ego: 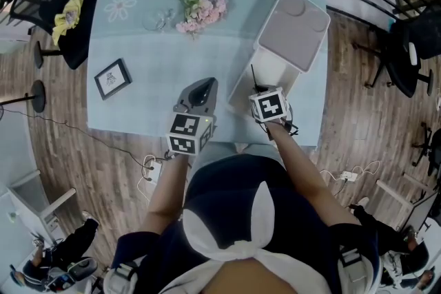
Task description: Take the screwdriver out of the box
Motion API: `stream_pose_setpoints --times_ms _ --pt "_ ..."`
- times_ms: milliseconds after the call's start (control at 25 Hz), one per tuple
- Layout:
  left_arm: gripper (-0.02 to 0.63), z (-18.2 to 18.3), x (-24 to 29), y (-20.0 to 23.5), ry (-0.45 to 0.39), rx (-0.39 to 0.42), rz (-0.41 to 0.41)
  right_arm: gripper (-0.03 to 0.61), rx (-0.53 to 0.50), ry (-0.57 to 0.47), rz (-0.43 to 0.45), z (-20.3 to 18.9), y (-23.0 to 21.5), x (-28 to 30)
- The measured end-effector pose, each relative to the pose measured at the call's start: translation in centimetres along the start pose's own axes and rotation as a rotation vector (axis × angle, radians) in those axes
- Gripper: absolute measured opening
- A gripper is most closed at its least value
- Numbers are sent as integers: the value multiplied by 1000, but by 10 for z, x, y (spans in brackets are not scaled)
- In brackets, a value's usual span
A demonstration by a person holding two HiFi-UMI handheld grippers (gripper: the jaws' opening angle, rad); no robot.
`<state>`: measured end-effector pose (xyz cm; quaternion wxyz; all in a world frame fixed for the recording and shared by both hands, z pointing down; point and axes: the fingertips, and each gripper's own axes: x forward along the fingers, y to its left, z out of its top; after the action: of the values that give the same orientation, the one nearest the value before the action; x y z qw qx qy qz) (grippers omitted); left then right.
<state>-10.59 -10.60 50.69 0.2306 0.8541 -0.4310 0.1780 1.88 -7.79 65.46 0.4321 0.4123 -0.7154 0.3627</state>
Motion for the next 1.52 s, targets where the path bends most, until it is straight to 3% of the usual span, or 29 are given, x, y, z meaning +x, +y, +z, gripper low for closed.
stream_pose_setpoints --times_ms 1520 --pt "15 -3 -25 -50 -49 -48 88 57 -104 -185 168 21 16 -74"
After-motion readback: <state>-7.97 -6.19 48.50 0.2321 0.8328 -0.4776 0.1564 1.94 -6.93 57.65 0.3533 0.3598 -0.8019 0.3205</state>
